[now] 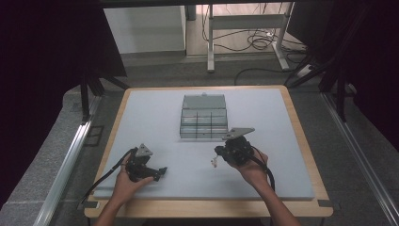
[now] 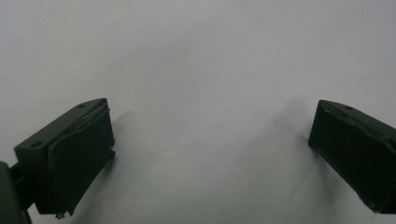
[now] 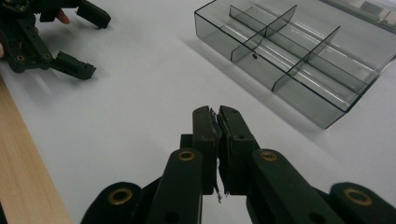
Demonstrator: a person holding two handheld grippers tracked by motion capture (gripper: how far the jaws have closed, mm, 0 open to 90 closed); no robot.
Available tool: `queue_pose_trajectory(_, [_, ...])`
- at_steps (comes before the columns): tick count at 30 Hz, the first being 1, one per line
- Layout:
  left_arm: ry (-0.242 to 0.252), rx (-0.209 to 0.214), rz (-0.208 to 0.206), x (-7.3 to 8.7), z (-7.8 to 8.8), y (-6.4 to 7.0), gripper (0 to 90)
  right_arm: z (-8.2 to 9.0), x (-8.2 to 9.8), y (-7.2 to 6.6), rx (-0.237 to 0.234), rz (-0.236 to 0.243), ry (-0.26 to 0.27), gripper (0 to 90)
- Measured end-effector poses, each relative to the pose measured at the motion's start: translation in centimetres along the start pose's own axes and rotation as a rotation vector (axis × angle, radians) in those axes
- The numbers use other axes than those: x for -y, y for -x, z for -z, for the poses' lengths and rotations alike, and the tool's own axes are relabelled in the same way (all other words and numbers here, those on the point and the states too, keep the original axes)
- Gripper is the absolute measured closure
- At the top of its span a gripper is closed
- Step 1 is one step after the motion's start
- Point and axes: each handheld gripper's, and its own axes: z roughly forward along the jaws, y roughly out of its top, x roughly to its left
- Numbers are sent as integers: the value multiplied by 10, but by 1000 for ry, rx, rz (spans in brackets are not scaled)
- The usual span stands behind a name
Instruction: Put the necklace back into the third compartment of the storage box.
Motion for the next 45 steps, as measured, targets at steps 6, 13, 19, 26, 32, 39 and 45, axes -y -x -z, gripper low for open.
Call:
queue_pose_trajectory(6, [0,1,4,0,0,0,0,5,-2,2,3,4,20,844])
queue_pose_trajectory(13, [-1,1,4,0,0,0,0,15,-6,4,7,-1,52,844])
queue_pose_trajectory(19, [0,0,4,0,0,0,0,25,-9,5,10,-5,83,844])
queue_pose_trajectory(26, [-4,2,0,0,0,0,0,33,-13,5,9,-2,110,843])
queue_pose_trajectory(32, [-4,1,1,0,0,0,0,40,-16,5,12,-3,131,844])
queue_pose_trajectory(39, [-1,1,3,0,0,0,0,48,-21,8,15,1,150,844])
queue_pose_trajectory(45, [-2,1,3,0,0,0,0,53,-27,11,17,2,166,843])
